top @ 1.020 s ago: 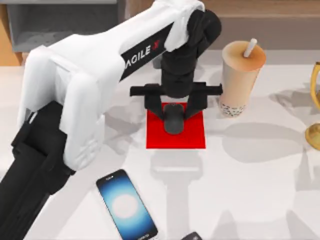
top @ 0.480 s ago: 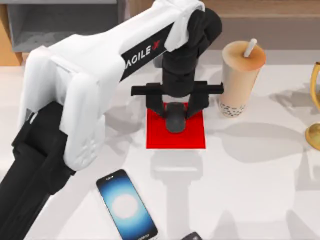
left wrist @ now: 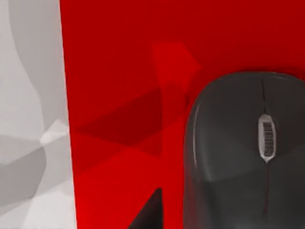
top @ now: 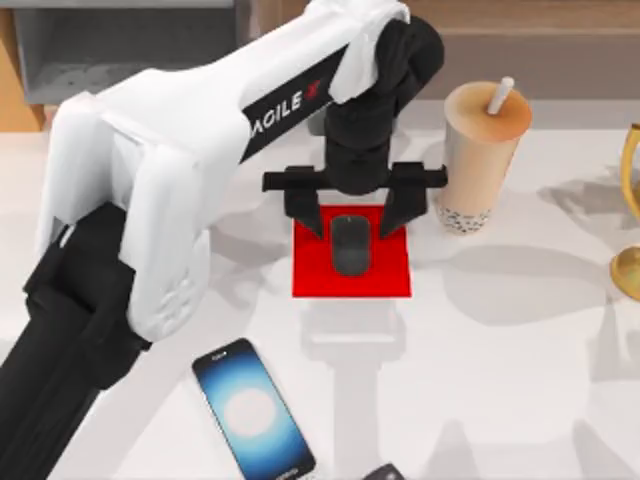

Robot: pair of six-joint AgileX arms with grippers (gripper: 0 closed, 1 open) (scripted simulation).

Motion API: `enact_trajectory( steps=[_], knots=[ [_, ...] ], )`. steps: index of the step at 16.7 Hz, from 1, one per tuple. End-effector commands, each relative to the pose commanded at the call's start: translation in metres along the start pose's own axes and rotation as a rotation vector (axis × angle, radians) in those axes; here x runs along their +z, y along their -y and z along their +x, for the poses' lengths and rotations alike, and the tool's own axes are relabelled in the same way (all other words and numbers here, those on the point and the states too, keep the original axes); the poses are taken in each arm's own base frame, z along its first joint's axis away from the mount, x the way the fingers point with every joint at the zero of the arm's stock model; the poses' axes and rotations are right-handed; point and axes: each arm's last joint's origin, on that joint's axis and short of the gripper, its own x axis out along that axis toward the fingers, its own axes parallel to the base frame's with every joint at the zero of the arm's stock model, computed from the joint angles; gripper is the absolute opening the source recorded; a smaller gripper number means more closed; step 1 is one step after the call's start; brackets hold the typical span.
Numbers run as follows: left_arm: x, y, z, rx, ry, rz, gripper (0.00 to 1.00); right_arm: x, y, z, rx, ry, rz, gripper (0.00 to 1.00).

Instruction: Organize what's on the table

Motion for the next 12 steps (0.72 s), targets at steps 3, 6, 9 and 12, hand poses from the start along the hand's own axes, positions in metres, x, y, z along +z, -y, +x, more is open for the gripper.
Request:
enact_trajectory(
  steps=[3, 6, 9, 12],
  knots=[
    [0.0000, 0.0000, 0.0000, 0.000, 0.000, 0.000, 1.00, 0.0000, 0.0000, 0.0000, 0.000, 0.000, 0.000, 1.00],
    [0.0000, 0.0000, 0.0000, 0.000, 0.000, 0.000, 1.00, 0.0000, 0.0000, 0.0000, 0.000, 0.000, 0.000, 1.00],
    [0.0000, 0.0000, 0.0000, 0.000, 0.000, 0.000, 1.00, 0.0000, 0.0000, 0.0000, 0.000, 0.000, 0.000, 1.00],
    [0.0000, -0.0020, -0.0027, -0.002, 0.002, -0.010, 1.00, 0.0000, 0.0000, 0.0000, 0.000, 0.000, 0.000, 1.00]
  ],
)
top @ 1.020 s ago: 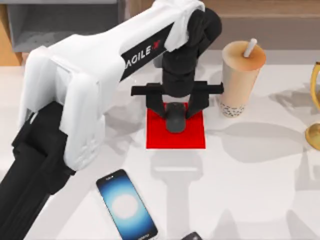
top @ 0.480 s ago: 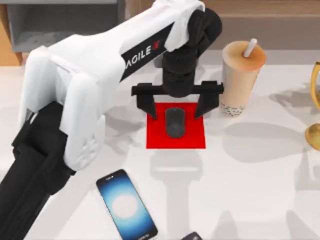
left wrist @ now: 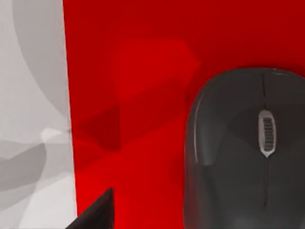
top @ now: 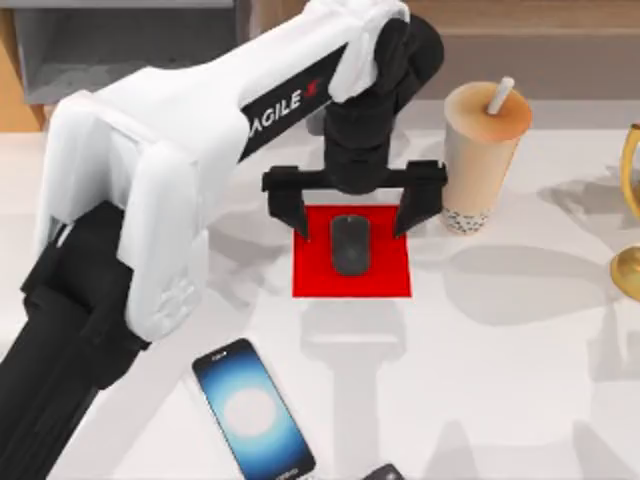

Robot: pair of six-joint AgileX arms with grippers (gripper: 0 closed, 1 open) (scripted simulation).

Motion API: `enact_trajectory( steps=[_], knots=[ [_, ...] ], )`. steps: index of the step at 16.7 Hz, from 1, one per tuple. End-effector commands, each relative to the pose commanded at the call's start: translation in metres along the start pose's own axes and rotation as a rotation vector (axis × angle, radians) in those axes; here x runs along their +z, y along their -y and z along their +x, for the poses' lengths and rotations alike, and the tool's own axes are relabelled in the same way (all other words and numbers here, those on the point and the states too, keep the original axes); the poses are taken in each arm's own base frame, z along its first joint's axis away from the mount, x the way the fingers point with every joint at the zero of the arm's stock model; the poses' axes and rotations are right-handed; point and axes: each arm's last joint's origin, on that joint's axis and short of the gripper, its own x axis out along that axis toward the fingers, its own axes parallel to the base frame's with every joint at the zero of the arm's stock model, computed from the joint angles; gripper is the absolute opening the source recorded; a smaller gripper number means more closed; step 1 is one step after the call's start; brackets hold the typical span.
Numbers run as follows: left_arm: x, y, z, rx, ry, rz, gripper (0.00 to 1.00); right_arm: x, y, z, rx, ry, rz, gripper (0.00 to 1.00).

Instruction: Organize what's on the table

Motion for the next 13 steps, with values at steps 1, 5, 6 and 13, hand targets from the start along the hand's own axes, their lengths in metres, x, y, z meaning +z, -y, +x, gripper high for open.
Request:
enact_trajectory(
  steps=[1, 5, 6, 13],
  knots=[
    [-0.001, -0.002, -0.003, -0.002, 0.001, -0.013, 1.00, 0.000, 0.000, 0.000, 0.000, 0.000, 0.000, 1.00],
    [-0.016, -0.012, -0.017, -0.005, -0.003, -0.092, 1.00, 0.000, 0.000, 0.000, 0.000, 0.000, 0.000, 1.00],
    [-0.024, -0.015, -0.022, -0.006, -0.004, -0.116, 1.00, 0.000, 0.000, 0.000, 0.000, 0.000, 0.000, 1.00],
    [-0.103, -0.049, -0.043, -0.013, -0.004, -0.299, 1.00, 0.000, 0.000, 0.000, 0.000, 0.000, 0.000, 1.00]
  ],
)
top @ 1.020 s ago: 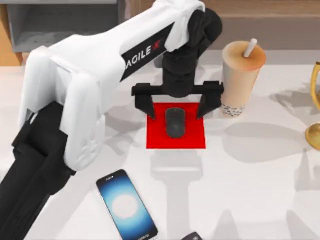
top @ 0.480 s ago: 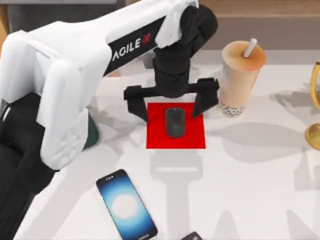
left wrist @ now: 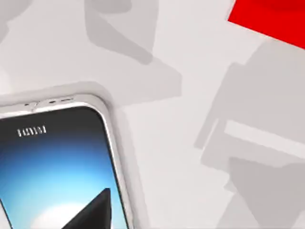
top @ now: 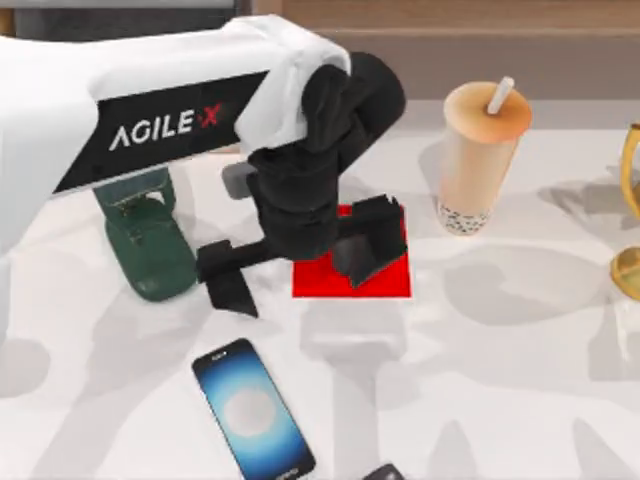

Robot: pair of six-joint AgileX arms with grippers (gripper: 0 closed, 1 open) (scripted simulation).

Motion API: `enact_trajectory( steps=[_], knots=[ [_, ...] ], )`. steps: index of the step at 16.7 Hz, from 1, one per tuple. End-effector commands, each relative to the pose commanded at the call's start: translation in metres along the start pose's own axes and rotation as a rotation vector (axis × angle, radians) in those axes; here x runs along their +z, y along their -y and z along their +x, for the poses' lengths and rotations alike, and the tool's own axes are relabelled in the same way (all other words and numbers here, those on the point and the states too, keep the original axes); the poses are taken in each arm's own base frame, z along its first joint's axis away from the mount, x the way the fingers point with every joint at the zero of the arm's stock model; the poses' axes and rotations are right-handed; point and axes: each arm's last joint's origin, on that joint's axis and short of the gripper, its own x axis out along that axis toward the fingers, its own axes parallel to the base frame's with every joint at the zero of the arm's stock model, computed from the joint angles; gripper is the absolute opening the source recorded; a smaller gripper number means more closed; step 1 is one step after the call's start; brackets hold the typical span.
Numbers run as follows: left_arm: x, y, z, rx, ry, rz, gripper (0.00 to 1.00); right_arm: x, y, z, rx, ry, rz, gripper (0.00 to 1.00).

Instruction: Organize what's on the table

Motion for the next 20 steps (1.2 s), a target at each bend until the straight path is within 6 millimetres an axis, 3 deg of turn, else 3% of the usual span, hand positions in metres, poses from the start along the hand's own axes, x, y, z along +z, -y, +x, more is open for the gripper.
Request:
enact_trajectory(
  steps=[4, 8, 15, 20],
  knots=[
    [-0.038, -0.040, 0.000, -0.001, 0.002, -0.098, 1.00, 0.000, 0.000, 0.000, 0.000, 0.000, 0.000, 1.00],
    [-0.060, -0.068, 0.005, 0.009, 0.001, -0.160, 1.00, 0.000, 0.000, 0.000, 0.000, 0.000, 0.000, 1.00],
    [-0.061, -0.072, 0.008, 0.017, -0.002, -0.171, 1.00, 0.000, 0.000, 0.000, 0.000, 0.000, 0.000, 1.00],
    [-0.061, -0.070, 0.039, 0.013, 0.000, -0.168, 1.00, 0.000, 0.000, 0.000, 0.000, 0.000, 0.000, 1.00]
  ],
)
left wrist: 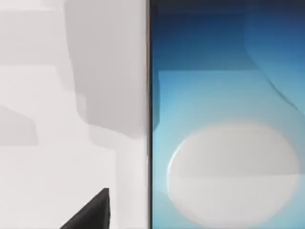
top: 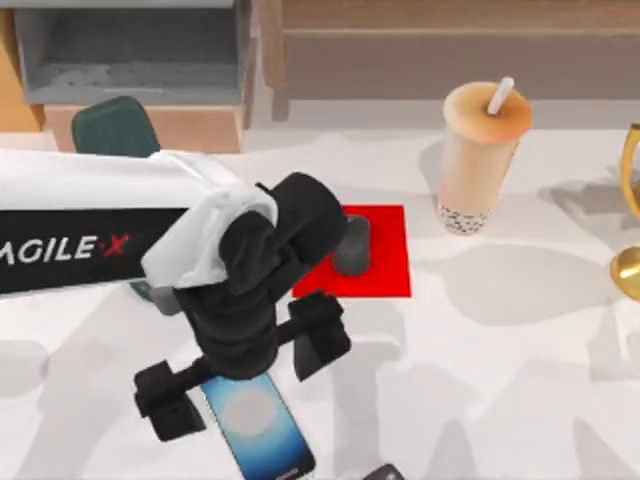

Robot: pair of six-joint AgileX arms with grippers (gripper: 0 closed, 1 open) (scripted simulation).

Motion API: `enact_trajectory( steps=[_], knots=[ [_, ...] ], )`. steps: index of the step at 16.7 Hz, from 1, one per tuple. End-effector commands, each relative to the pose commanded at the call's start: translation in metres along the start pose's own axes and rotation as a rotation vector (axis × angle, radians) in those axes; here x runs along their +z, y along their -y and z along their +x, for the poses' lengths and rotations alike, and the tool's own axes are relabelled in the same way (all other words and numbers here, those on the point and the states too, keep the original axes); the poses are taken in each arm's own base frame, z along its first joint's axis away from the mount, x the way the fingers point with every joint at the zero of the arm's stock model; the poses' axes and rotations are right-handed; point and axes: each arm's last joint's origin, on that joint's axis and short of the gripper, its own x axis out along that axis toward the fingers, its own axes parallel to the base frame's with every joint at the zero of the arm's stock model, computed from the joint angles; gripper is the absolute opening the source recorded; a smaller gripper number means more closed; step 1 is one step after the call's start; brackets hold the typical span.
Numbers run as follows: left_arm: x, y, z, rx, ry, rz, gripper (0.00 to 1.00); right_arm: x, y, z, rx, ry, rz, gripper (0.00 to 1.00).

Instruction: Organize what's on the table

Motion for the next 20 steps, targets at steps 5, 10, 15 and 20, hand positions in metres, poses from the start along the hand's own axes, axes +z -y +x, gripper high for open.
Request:
enact_trajectory(
  steps=[5, 10, 15, 20],
  knots=[
    [-0.001, -0.002, 0.036, 0.000, 0.000, 0.000, 1.00, 0.000, 0.000, 0.000, 0.000, 0.000, 0.000, 1.00],
    [-0.001, -0.002, 0.037, 0.000, 0.000, 0.000, 0.92, 0.000, 0.000, 0.000, 0.000, 0.000, 0.000, 1.00],
    [-0.001, -0.002, 0.037, 0.000, 0.000, 0.000, 0.55, 0.000, 0.000, 0.000, 0.000, 0.000, 0.000, 1.00],
    [-0.001, -0.002, 0.037, 0.000, 0.000, 0.000, 0.17, 0.000, 0.000, 0.000, 0.000, 0.000, 0.000, 1.00]
  ],
)
